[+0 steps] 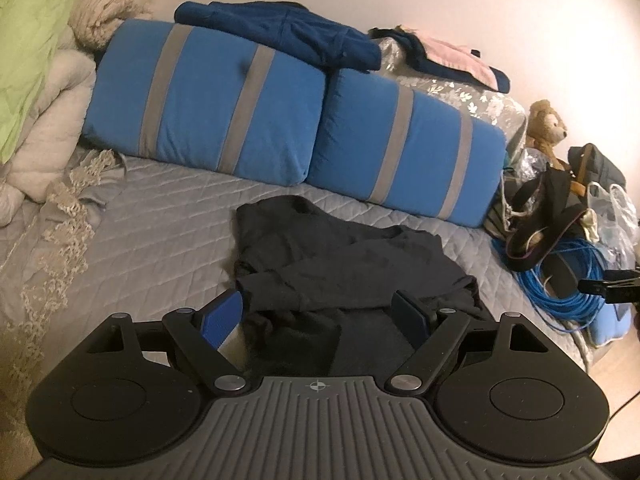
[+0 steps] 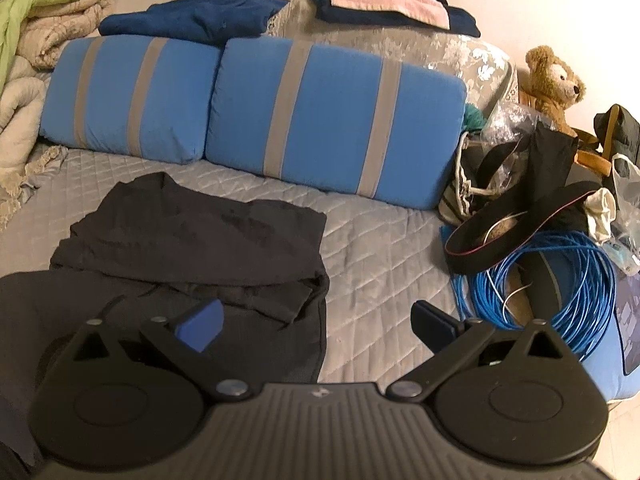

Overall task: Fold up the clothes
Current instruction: 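Move both open grippers down to the dark grey hoodie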

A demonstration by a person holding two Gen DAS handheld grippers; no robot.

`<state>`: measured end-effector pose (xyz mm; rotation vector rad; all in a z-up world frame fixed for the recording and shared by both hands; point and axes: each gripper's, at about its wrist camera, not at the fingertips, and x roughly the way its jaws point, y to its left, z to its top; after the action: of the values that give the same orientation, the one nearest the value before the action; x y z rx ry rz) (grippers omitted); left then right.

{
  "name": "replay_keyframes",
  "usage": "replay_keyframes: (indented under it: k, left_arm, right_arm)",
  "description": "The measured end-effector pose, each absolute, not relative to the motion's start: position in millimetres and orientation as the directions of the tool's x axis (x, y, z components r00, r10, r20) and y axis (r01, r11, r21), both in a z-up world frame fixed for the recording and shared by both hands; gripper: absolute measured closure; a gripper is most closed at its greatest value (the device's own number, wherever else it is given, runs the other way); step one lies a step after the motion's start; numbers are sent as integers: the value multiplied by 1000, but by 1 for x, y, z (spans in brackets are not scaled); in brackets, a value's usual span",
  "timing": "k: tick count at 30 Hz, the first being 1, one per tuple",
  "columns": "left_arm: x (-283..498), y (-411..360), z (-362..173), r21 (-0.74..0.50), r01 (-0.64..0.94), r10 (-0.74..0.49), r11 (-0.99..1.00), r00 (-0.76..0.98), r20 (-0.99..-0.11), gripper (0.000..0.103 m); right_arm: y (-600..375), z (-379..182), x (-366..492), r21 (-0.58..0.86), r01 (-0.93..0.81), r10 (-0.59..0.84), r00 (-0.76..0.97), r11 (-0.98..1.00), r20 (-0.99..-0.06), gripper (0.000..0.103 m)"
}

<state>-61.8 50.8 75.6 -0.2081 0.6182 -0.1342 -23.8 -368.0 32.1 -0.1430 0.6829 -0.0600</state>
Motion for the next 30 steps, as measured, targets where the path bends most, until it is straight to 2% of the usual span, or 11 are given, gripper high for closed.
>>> replay_keyframes:
  k: [15, 26, 30]
  left_arm:
    - [-75, 89, 47, -302, 26, -210, 953, 774, -597, 21]
    - [-81, 112, 28, -413, 31, -291, 910, 757, -585, 22]
    - [-83, 118, 19, -444, 15, -304, 896, 751, -587, 22]
  right_arm:
    - [-400, -11, -35, -62, 8, -50, 704, 998, -708, 0]
    - [-432, -34, -55, 198, -88, 202, 701, 976, -684, 0]
    - [-443, -47, -59, 227, -53, 200, 687, 972, -698, 0]
